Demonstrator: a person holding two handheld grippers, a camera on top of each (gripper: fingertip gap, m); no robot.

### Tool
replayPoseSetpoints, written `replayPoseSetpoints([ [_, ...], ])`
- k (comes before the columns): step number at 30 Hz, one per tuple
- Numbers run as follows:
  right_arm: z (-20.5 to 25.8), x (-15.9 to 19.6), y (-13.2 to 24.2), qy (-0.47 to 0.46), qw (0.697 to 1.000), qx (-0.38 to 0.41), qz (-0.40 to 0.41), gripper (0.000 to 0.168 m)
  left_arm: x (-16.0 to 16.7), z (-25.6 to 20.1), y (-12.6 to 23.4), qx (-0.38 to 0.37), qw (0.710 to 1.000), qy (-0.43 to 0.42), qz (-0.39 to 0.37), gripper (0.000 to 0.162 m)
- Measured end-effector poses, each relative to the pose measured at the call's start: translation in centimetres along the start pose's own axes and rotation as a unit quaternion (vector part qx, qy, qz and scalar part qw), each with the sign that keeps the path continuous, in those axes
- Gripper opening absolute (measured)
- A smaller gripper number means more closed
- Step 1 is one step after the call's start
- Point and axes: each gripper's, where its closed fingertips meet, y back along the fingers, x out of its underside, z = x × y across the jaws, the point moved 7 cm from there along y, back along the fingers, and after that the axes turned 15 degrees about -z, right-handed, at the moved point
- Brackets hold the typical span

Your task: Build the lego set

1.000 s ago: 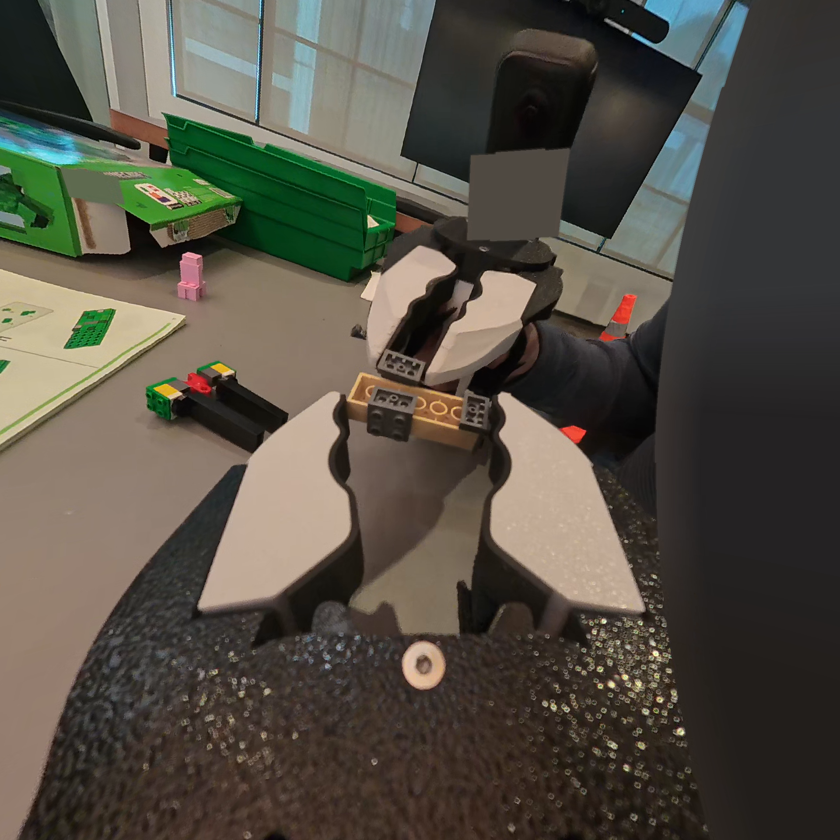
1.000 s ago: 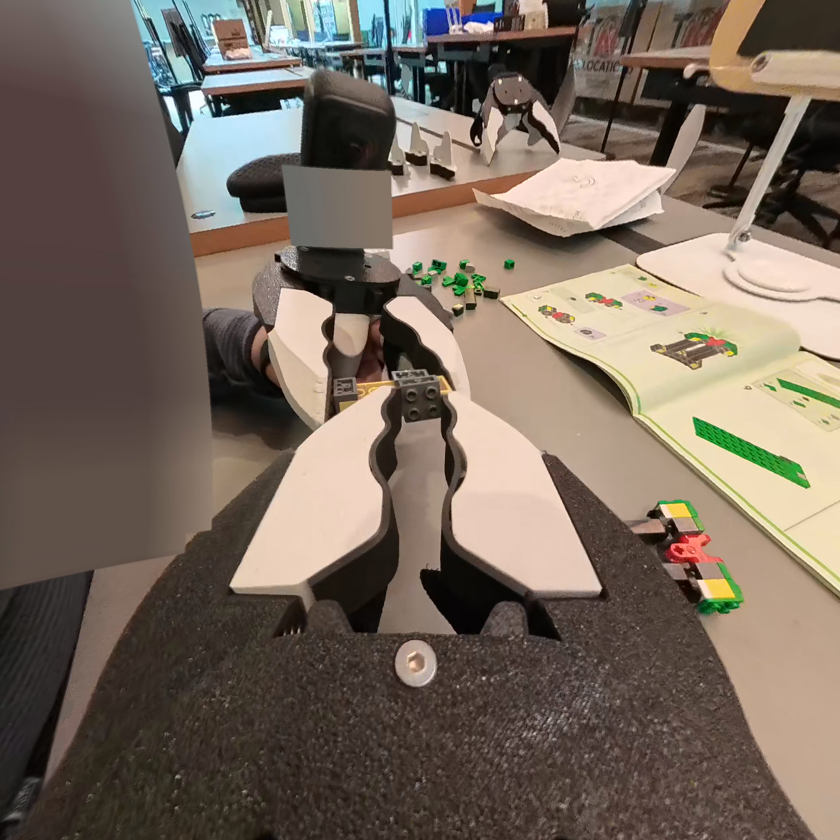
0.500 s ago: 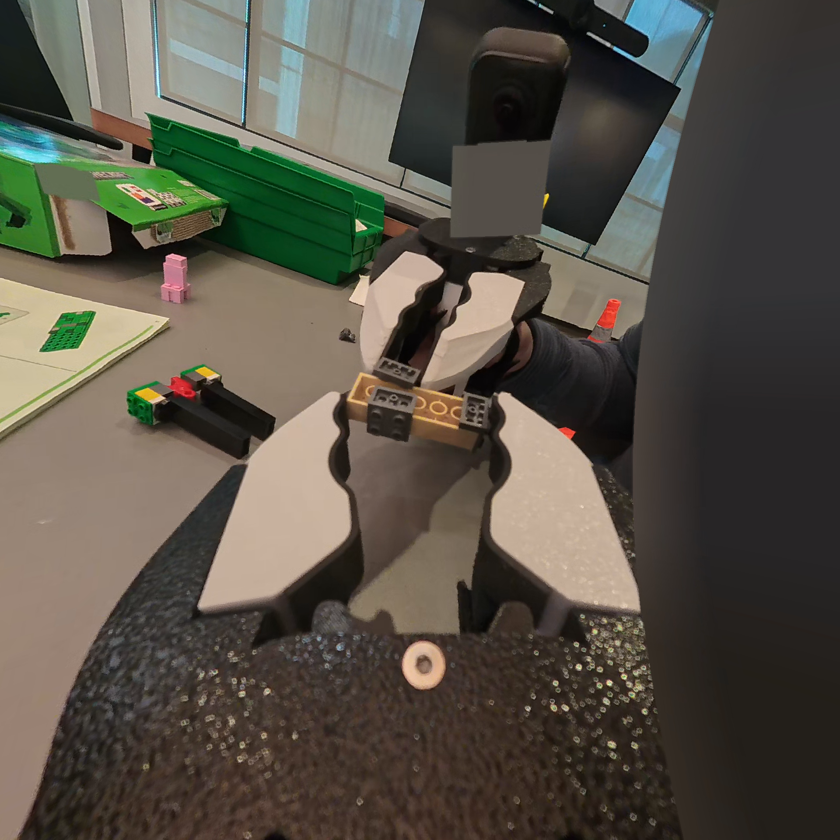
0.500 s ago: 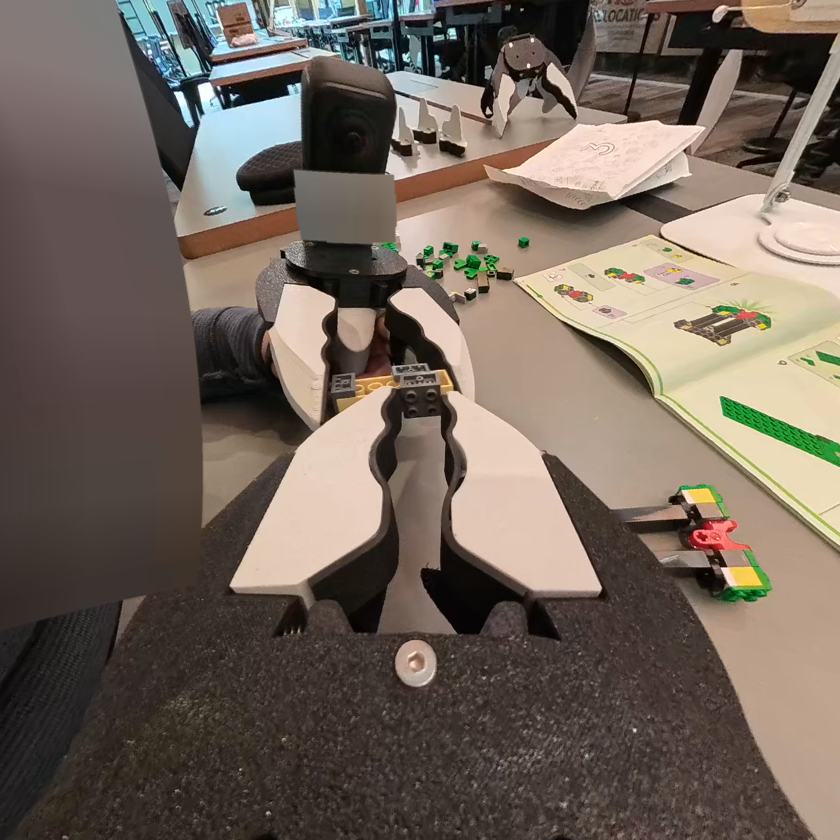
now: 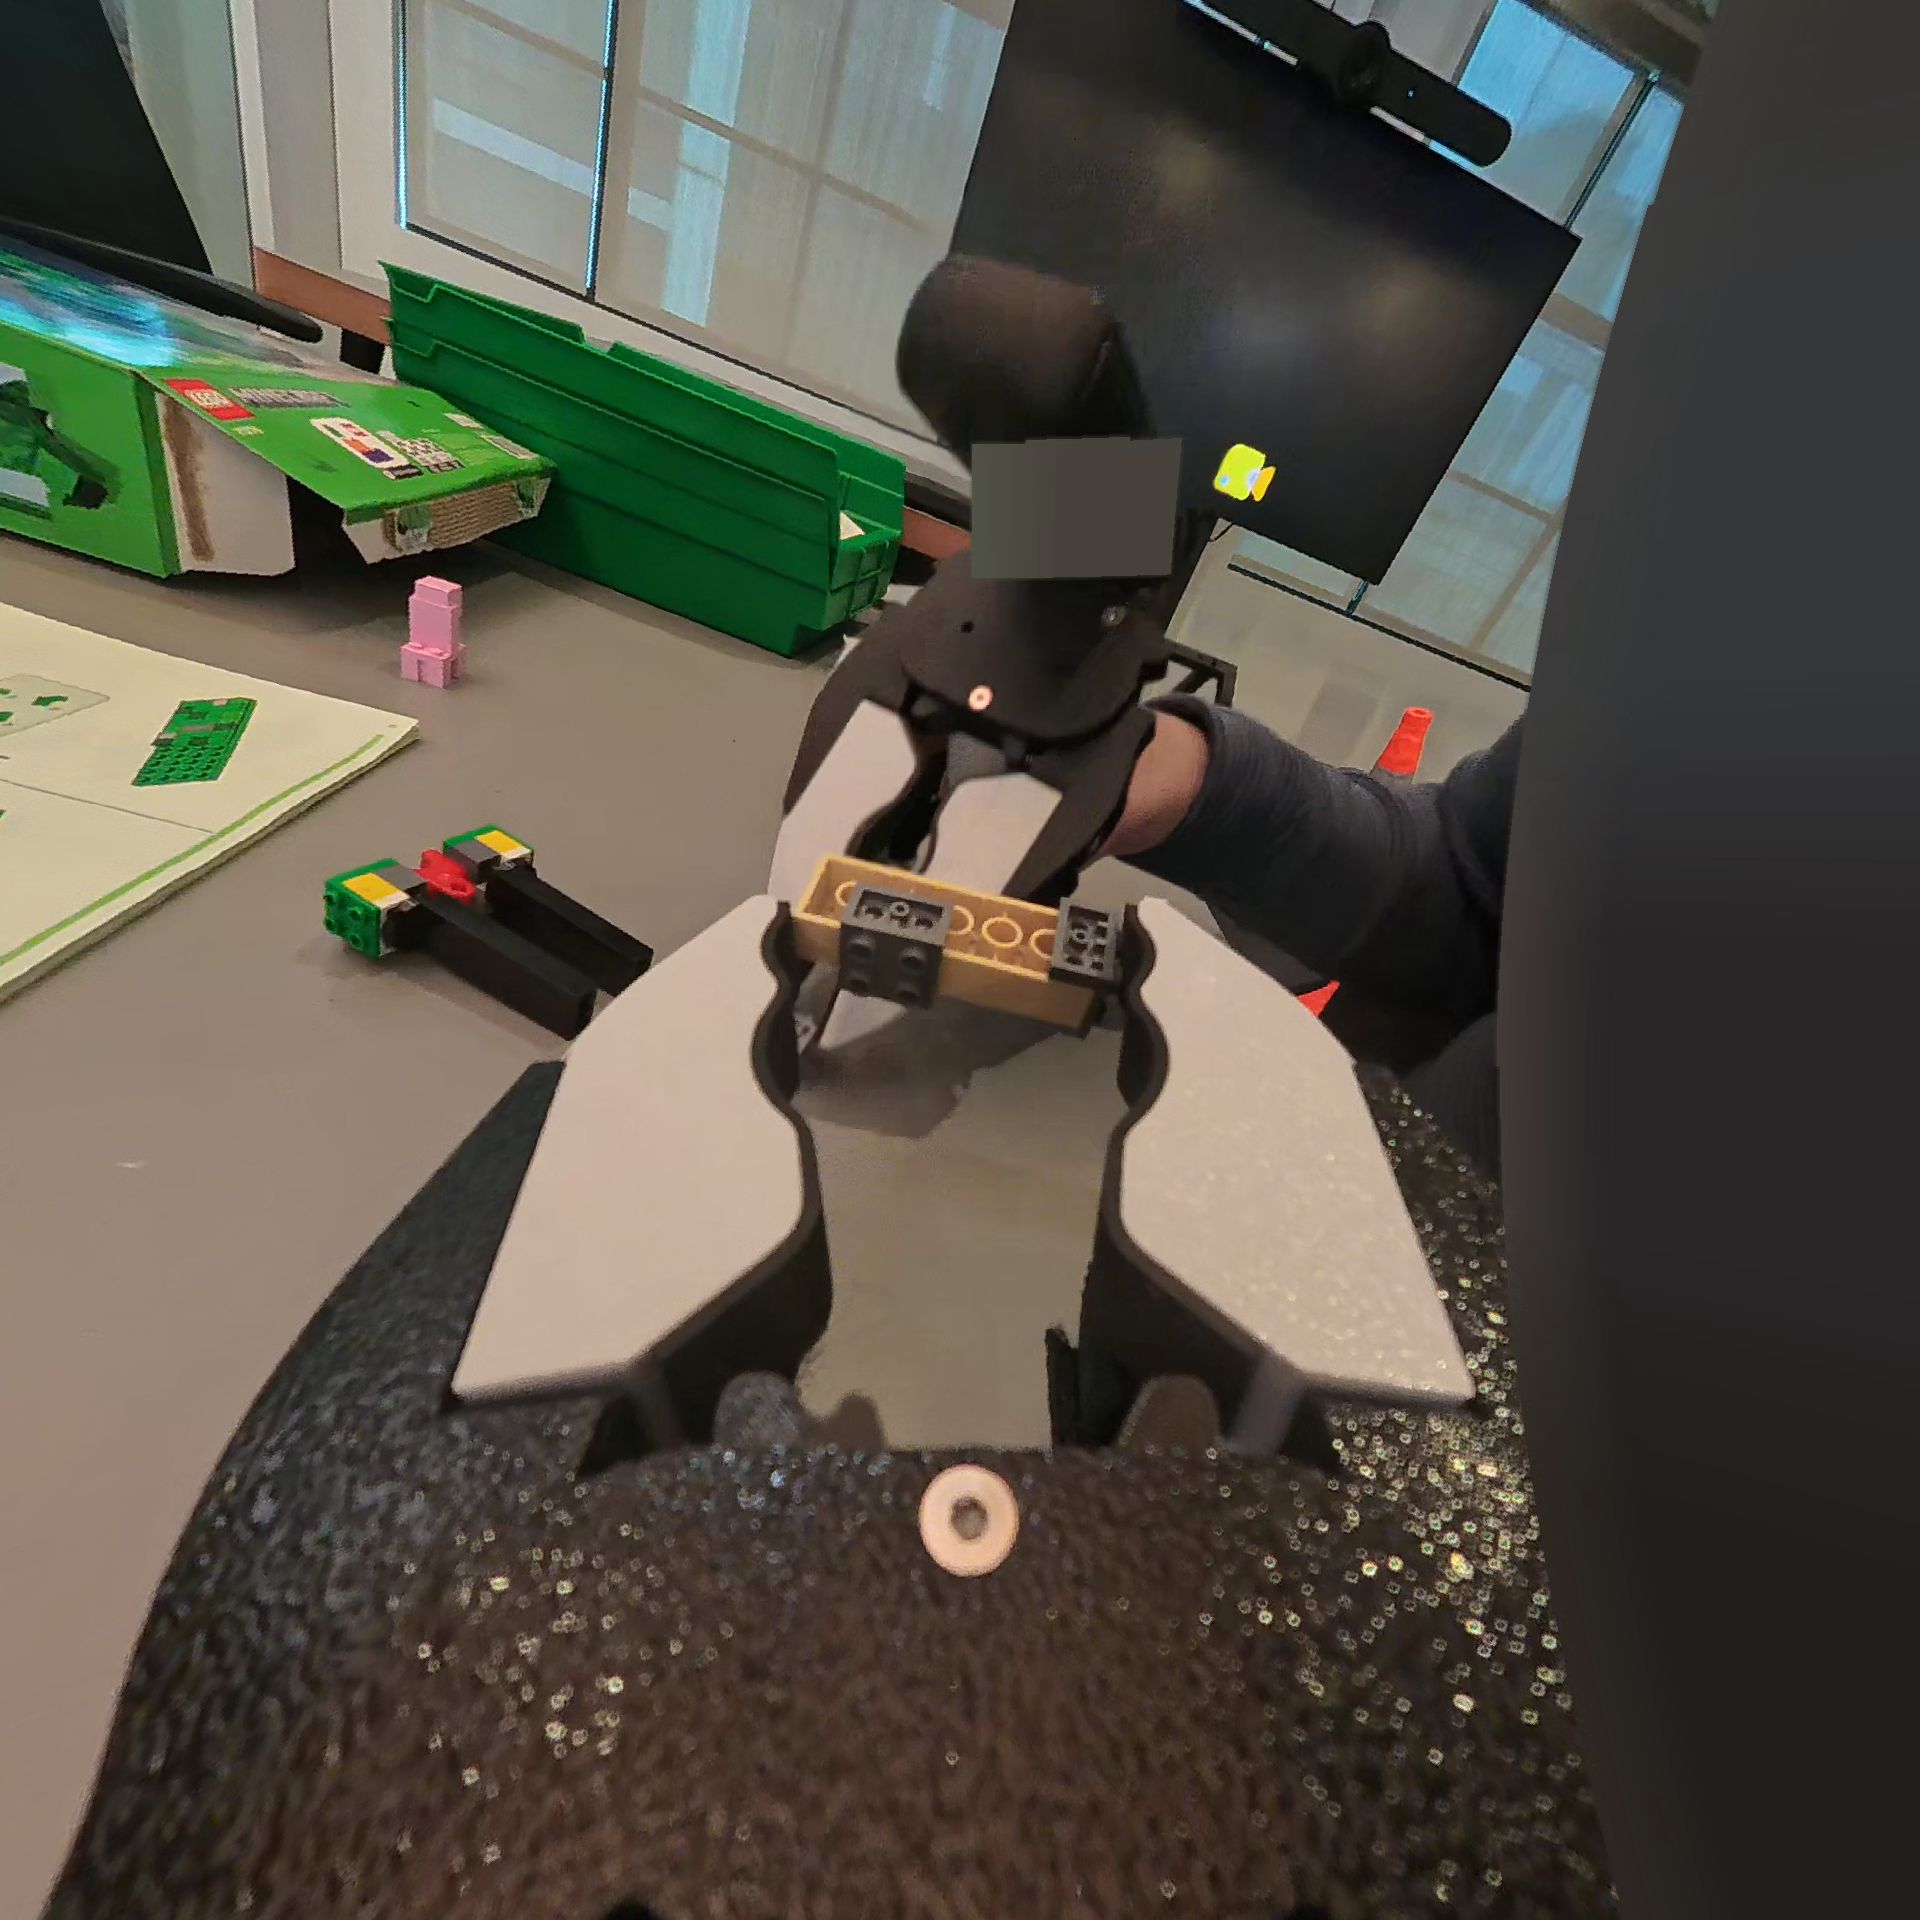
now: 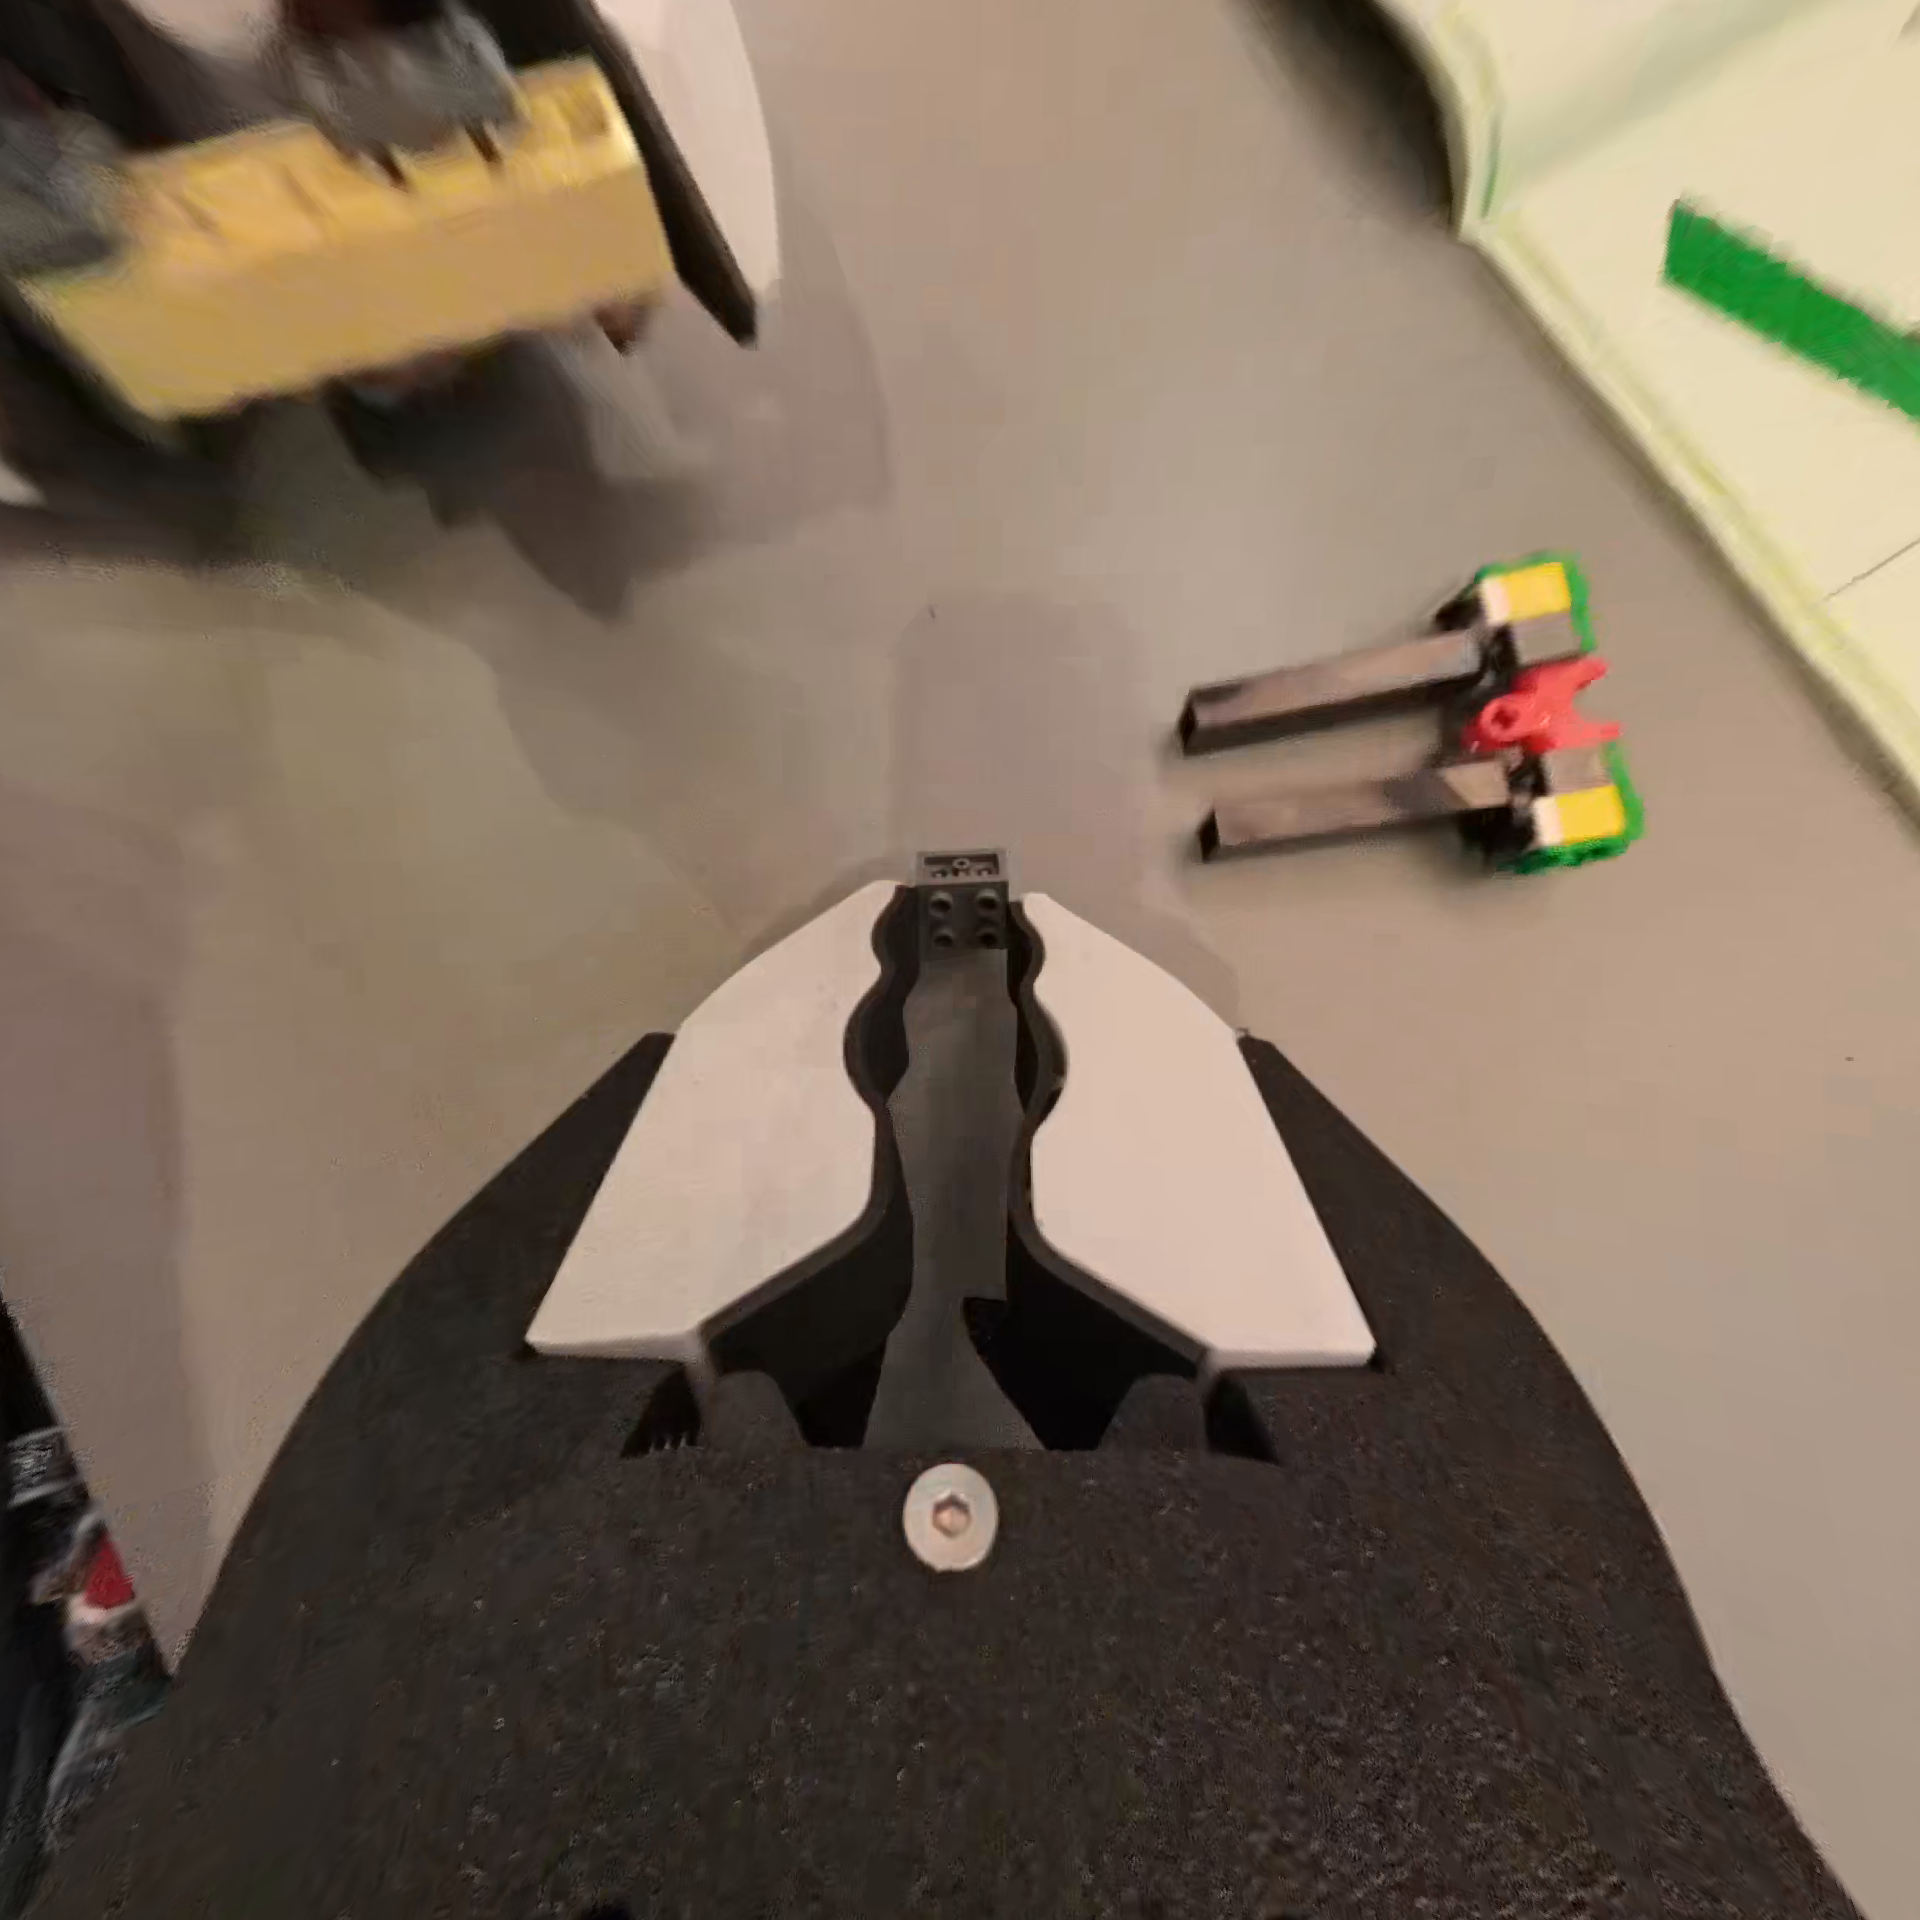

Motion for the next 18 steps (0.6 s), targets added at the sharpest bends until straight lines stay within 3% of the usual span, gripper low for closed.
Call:
replayPoseSetpoints([
  [6, 0.3, 0.4, -0.4, 0.013, 1.0, 0.013, 0.02, 0.018, 0.0, 0.0, 0.0, 0.001, 1.0, -0.003, 0.004, 0.059],
  [10, 0.1, -0.4, 1.2, 0.135, 0.99, -0.028, 0.026, 0.028, 0.0, -0.1, 0.0, 0.001, 1.0, -0.003, 0.004, 0.059],
  [12, -0.2, -0.8, 1.6, 0.25, 0.965, -0.073, 0.036, 0.025, 0.1, -0.1, -0.1, 0.001, 1.0, -0.004, 0.007, 0.059],
  [15, -0.7, -0.7, 1.2, 0.411, 0.896, -0.165, 0.041, 0.015, 0.2, -0.2, -0.2, 0.002, 1.0, -0.009, 0.014, 0.059],
  [18, -1.0, -1.2, 0.5, 0.424, 0.867, -0.257, 0.055, 0.016, 0.3, -0.2, -0.2, 0.003, 1.0, -0.01, 0.019, 0.059],
])
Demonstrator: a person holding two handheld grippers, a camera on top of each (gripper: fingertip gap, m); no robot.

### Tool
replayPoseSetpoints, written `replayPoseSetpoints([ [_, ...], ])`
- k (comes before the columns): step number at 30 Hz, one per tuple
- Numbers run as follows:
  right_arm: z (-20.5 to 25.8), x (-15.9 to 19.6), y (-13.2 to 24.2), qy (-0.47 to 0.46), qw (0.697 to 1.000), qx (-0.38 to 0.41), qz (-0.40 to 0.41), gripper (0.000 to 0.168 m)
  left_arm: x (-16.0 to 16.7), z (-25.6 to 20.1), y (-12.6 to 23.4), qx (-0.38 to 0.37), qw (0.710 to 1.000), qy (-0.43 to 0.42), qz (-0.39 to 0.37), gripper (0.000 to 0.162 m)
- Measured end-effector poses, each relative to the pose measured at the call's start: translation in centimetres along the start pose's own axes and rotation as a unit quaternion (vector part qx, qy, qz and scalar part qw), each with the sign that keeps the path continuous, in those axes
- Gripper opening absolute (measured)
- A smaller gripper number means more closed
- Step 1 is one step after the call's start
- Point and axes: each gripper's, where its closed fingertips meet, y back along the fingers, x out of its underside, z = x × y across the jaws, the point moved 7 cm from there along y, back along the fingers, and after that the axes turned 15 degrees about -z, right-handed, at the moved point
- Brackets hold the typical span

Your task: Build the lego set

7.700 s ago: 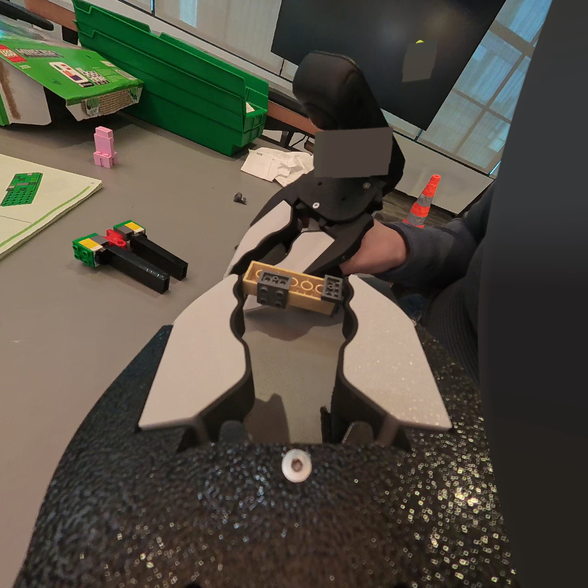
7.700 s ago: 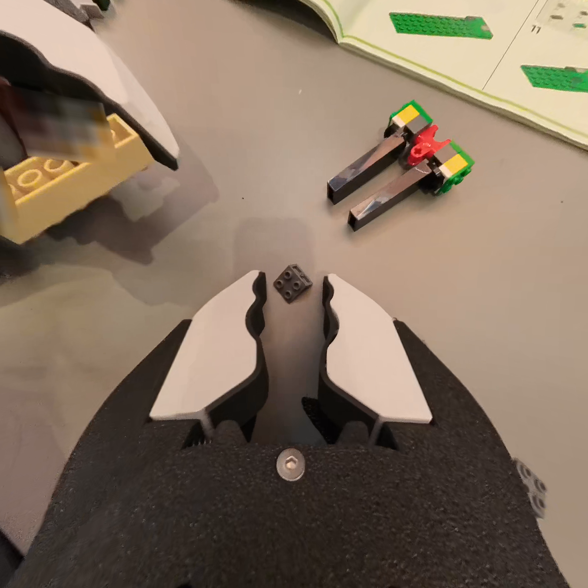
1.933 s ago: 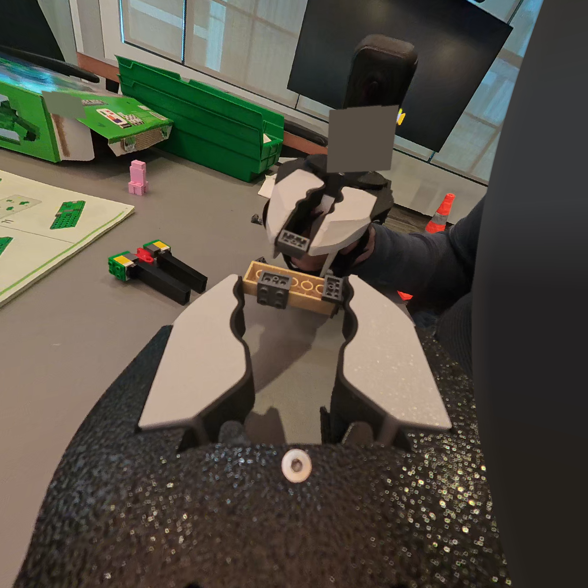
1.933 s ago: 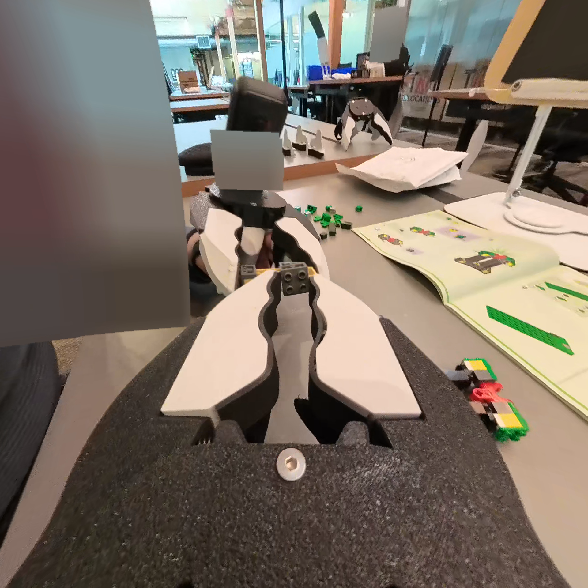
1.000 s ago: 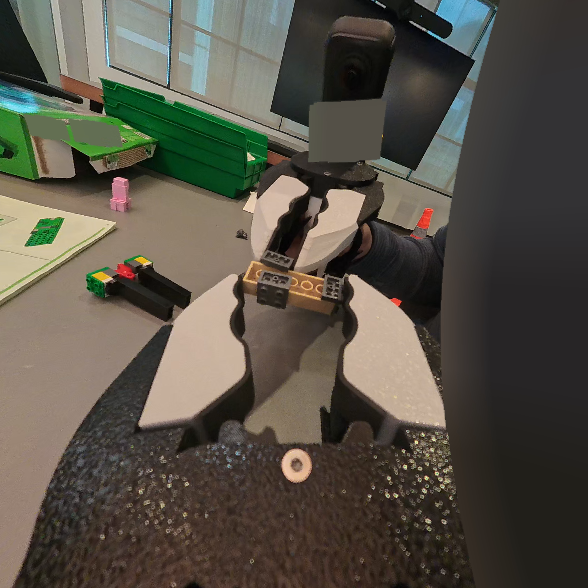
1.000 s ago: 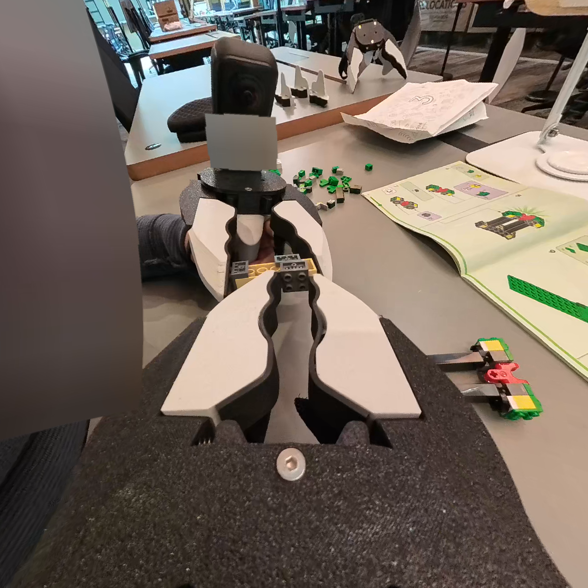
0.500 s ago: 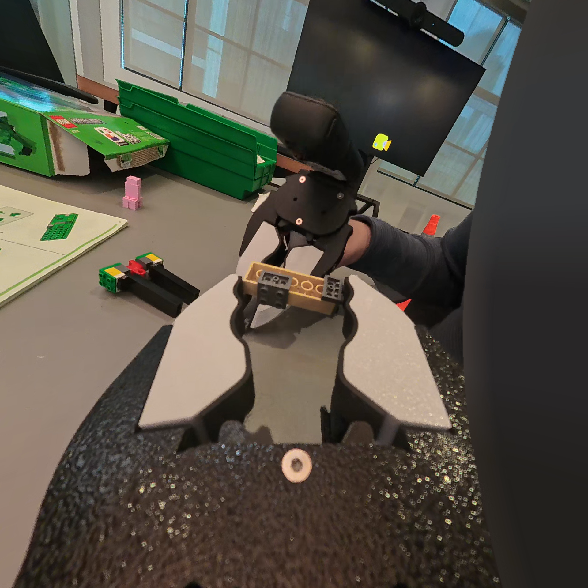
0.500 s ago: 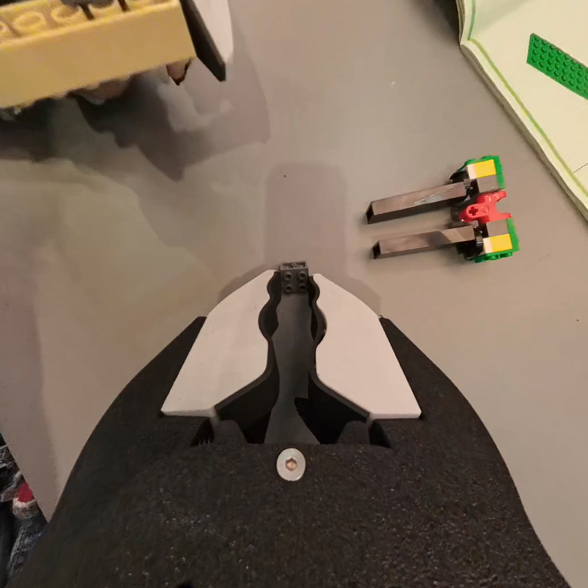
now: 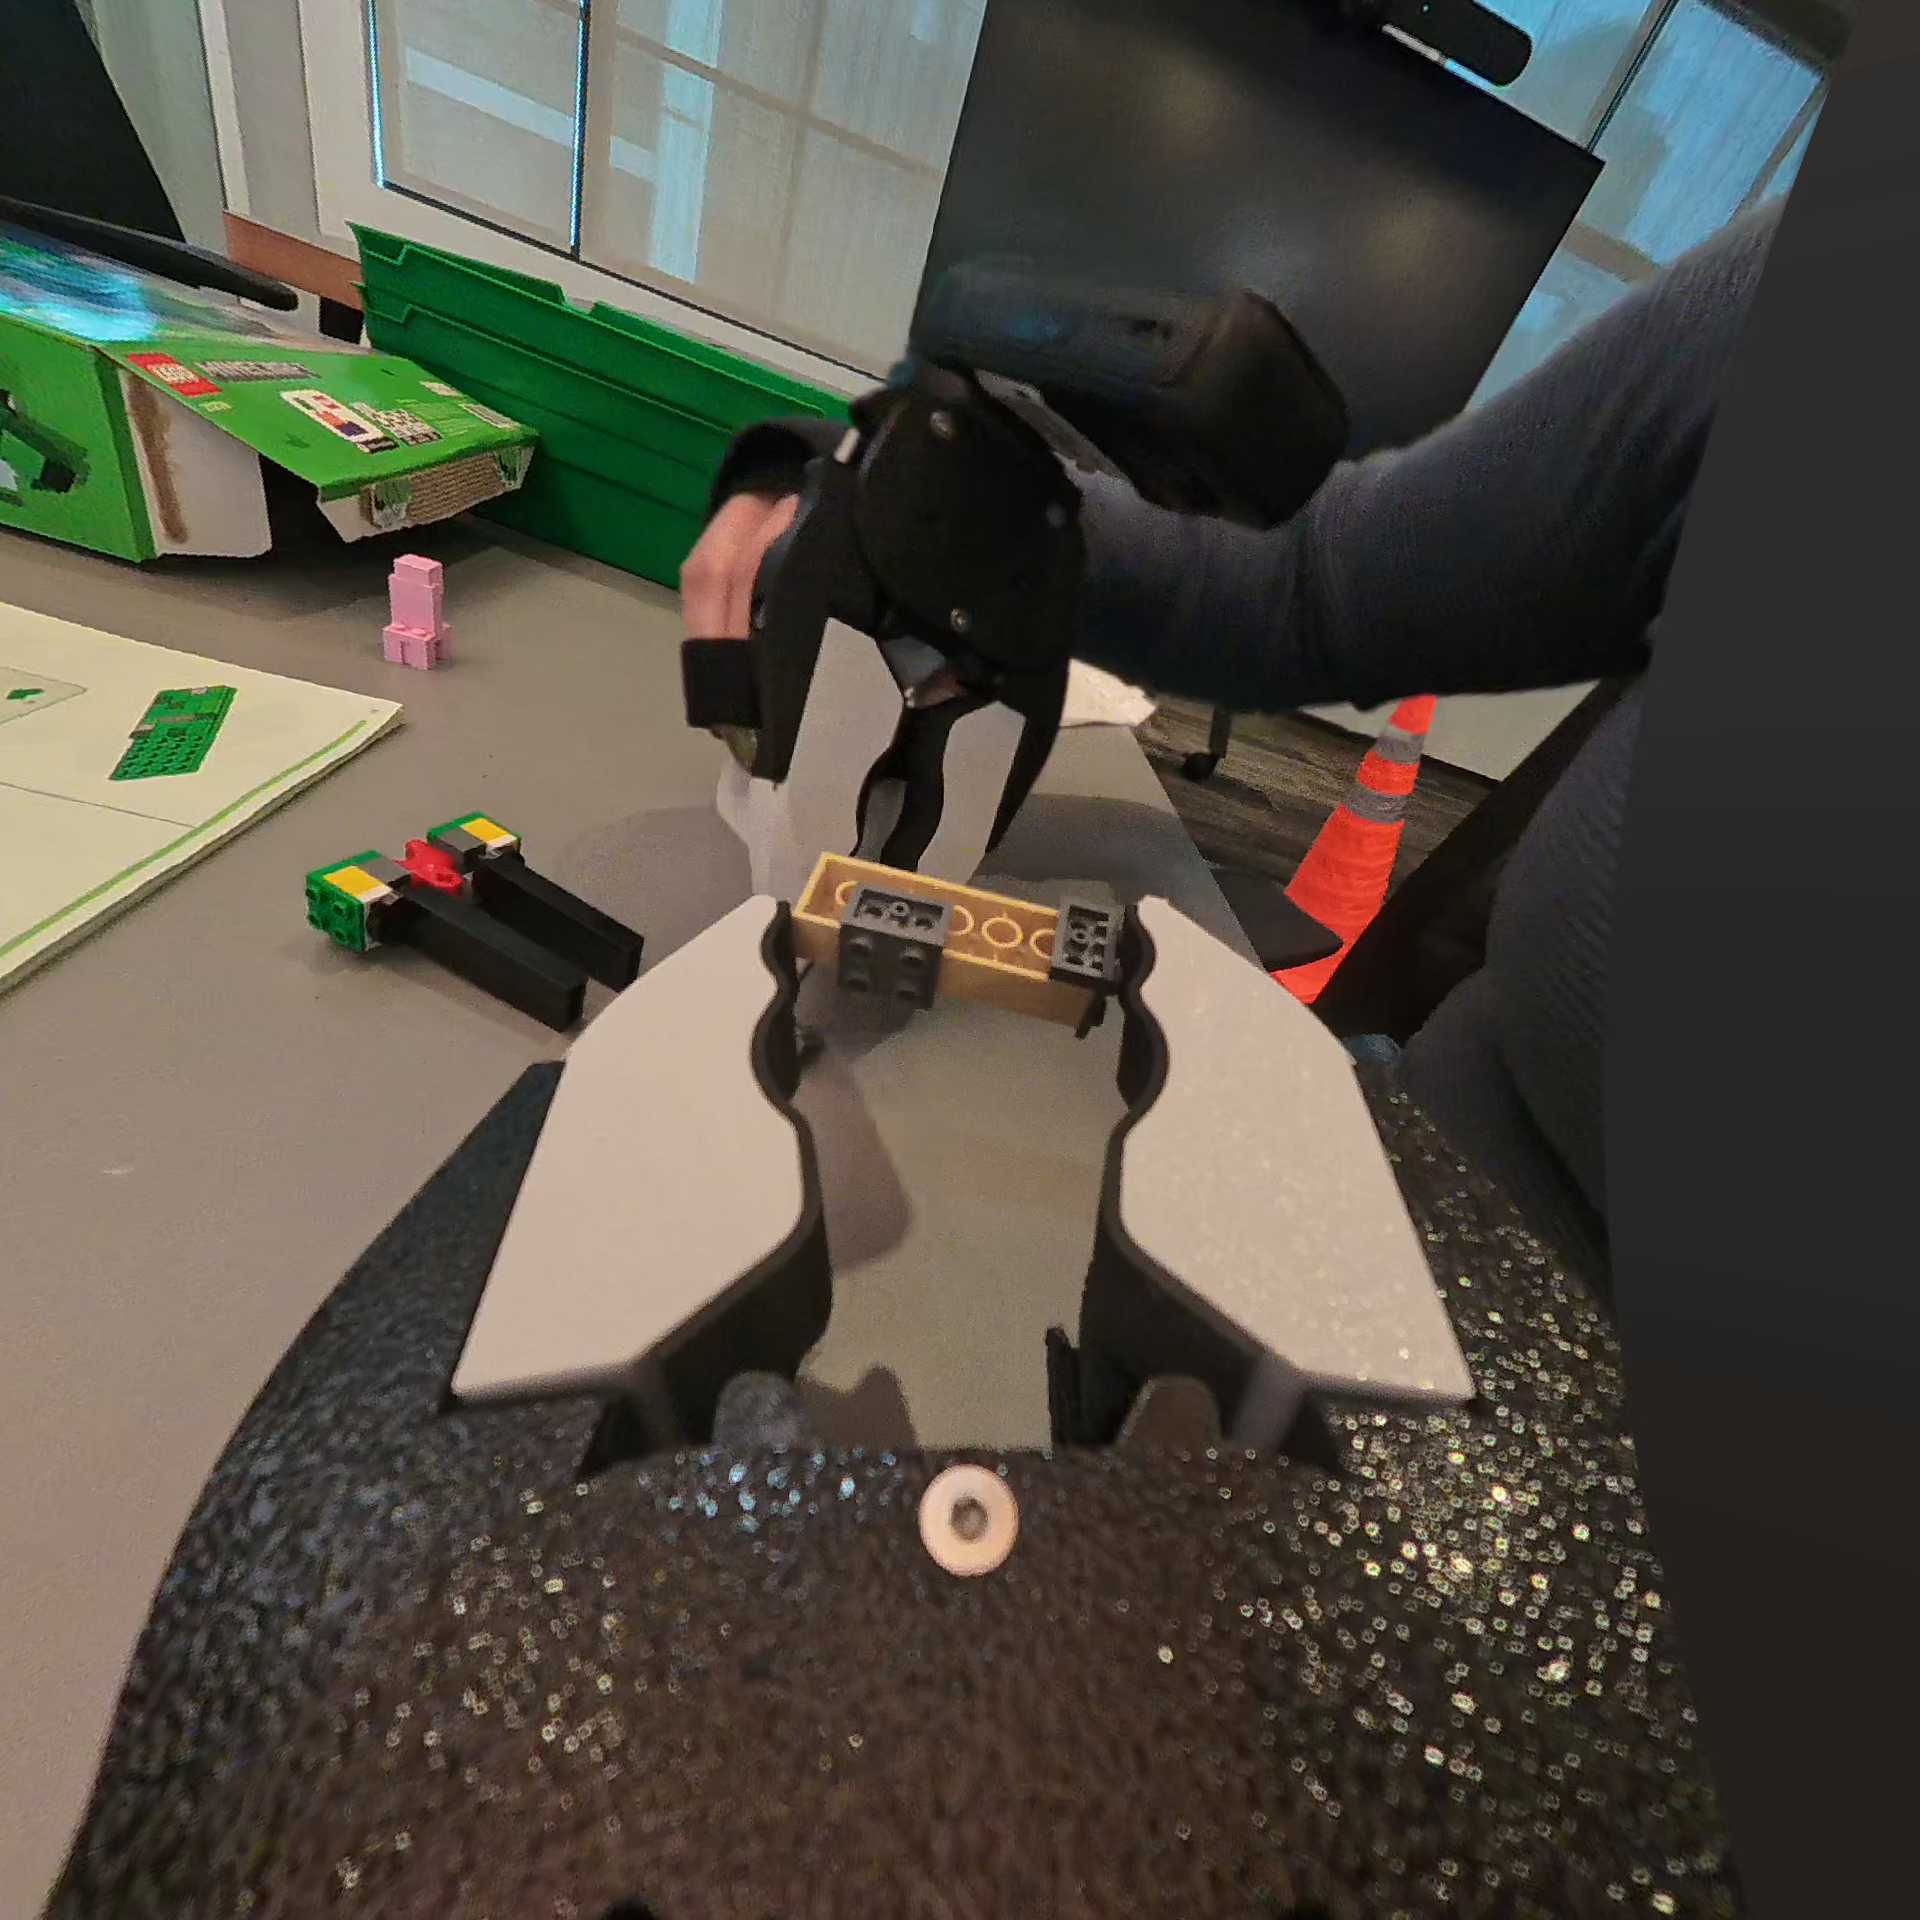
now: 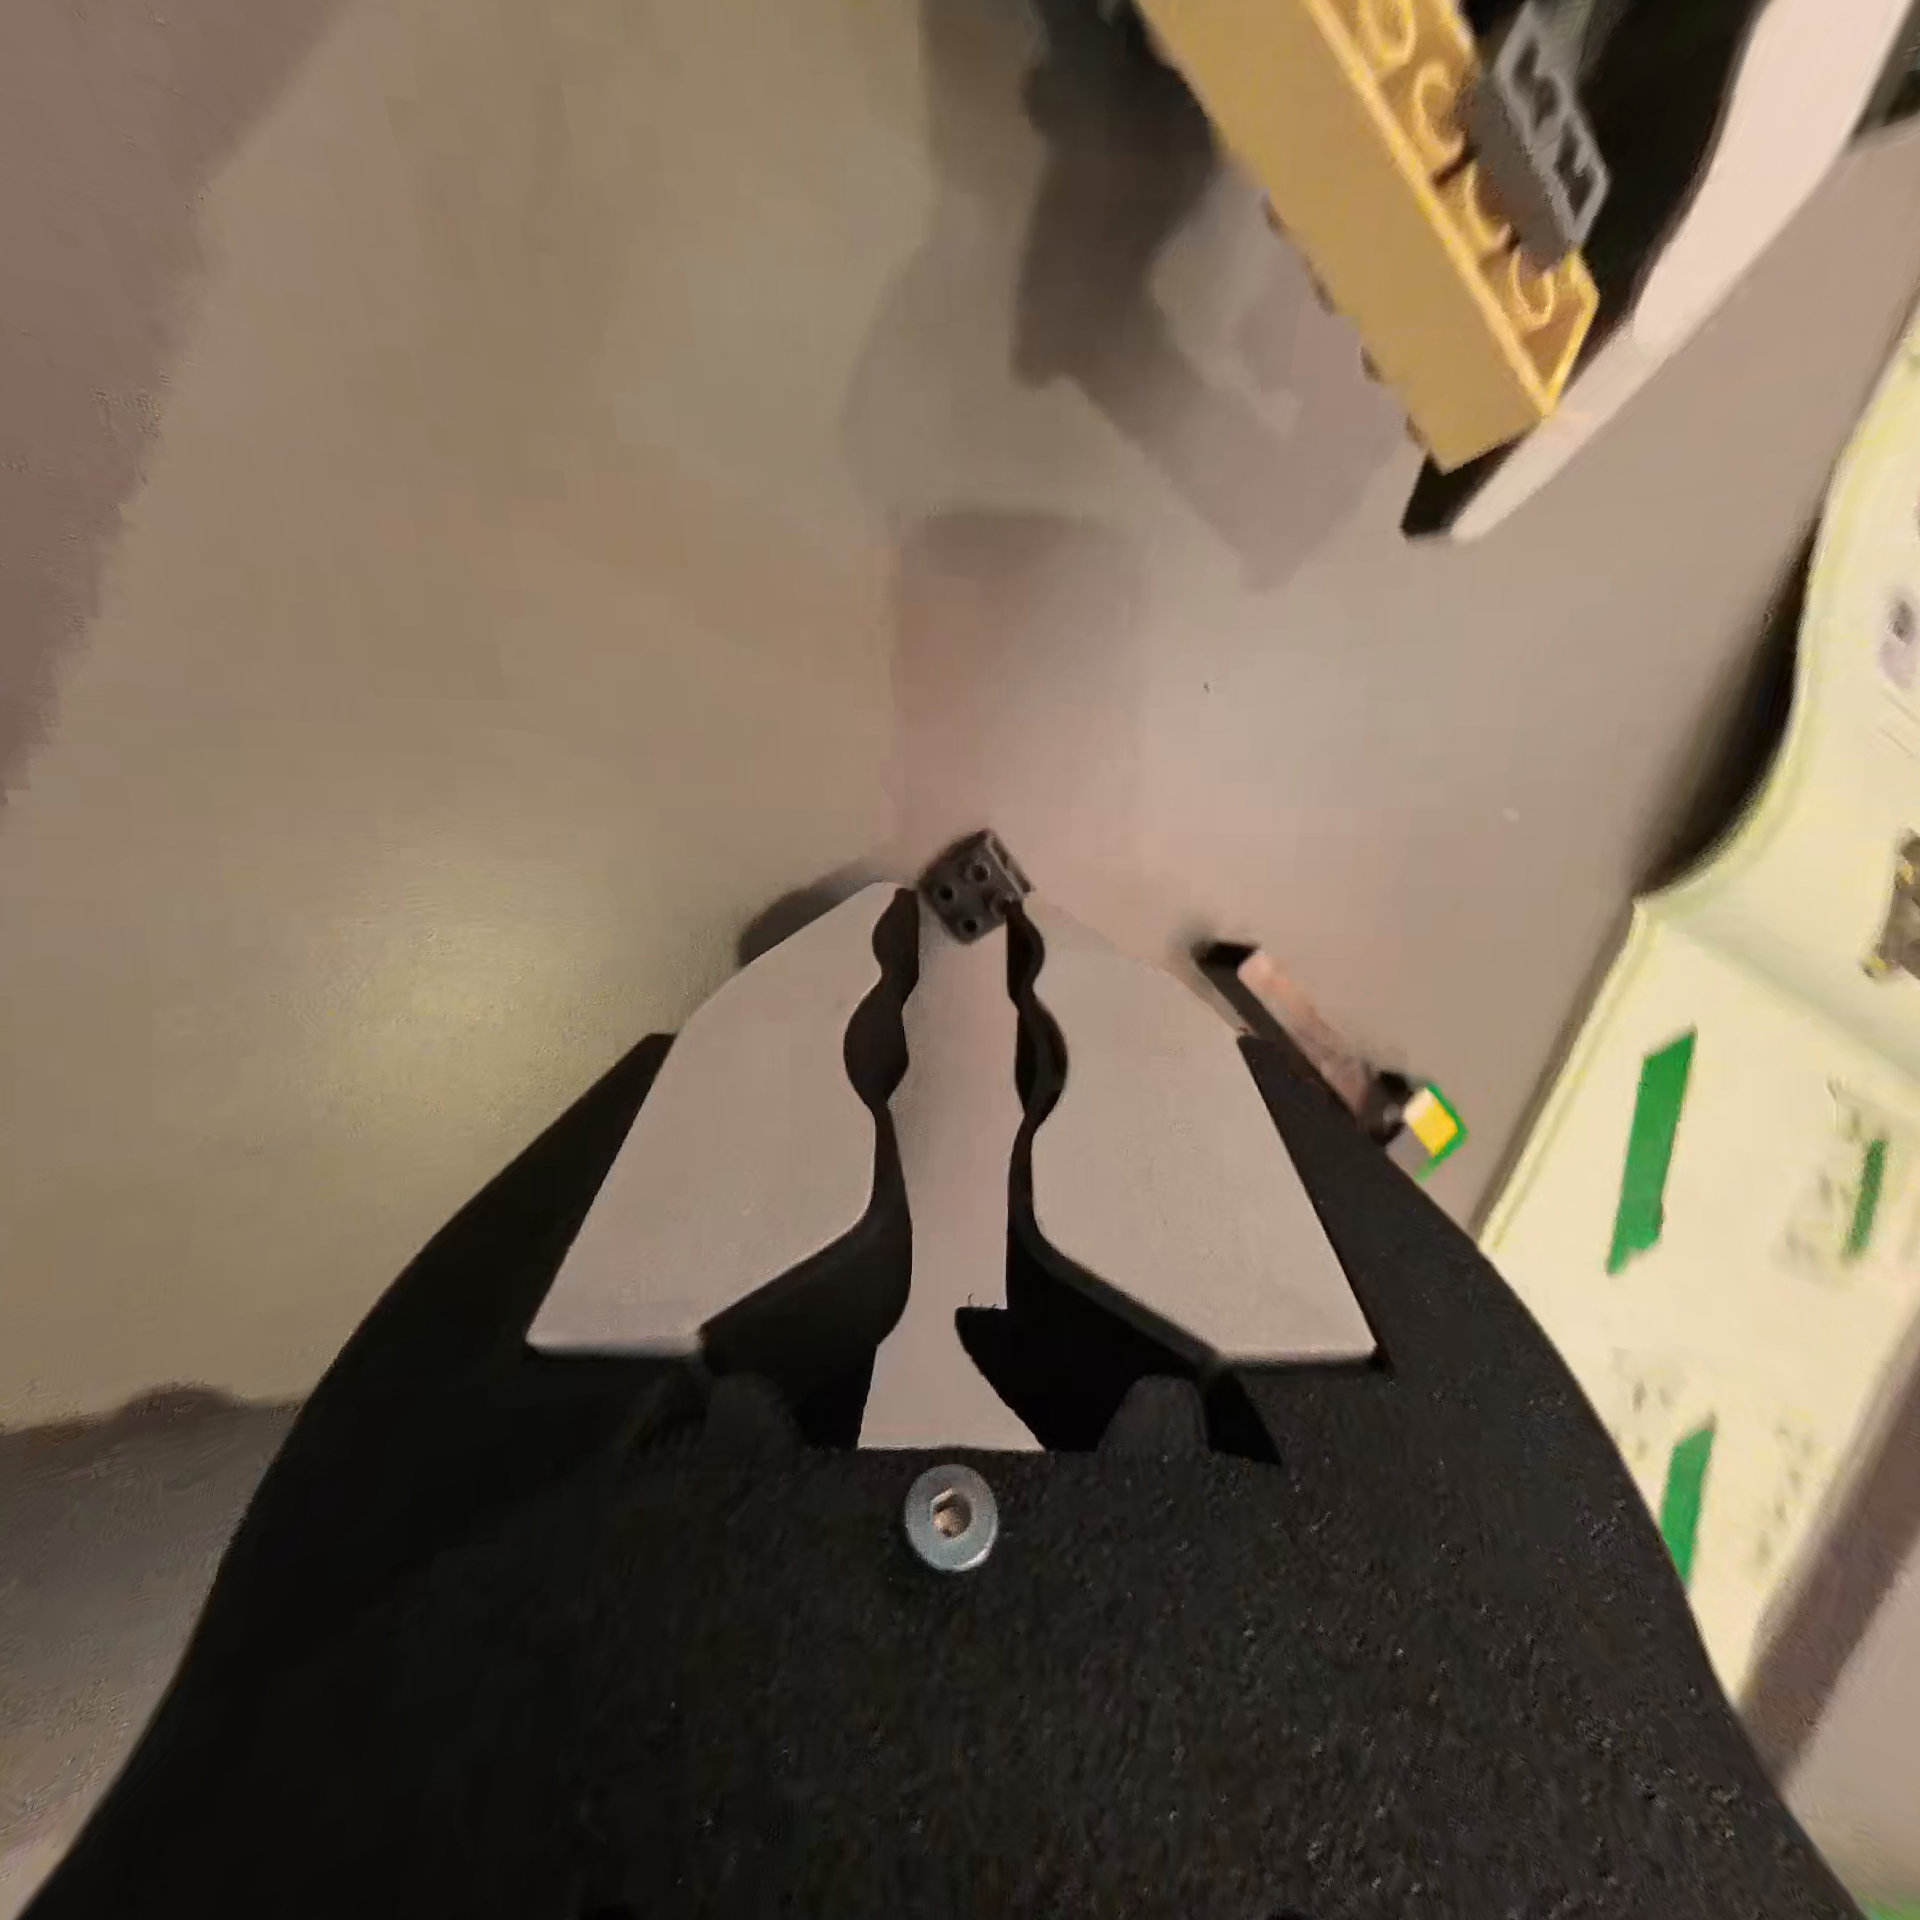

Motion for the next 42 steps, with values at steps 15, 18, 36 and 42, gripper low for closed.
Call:
replayPoseSetpoints([
  [15, -1.9, -0.4, -1.4, 0.09, 0.983, -0.154, 0.041, 0.018, -0.2, 0.2, 0.2, 0.002, 1.0, 0.018, -0.014, 0.059],
  [18, -1.7, -0.1, -1.7, 0.095, 0.981, -0.164, 0.049, 0.01, -0.2, 0.2, 0.2, 0.003, 1.0, 0.018, -0.014, 0.059],
  [36, -0.9, -0.2, 0.0, 0.009, 0.995, 0.045, -0.085, 0.0, -0.2, 0.3, 0.3, 0.001, 1.0, 0.024, -0.018, 0.059],
  [42, -1.5, -2.1, 1.5, 0.031, 0.987, 0.082, -0.131, 0.0, -0.3, 0.6, 0.4, 0.004, 0.999, 0.047, -0.025, 0.059],
])
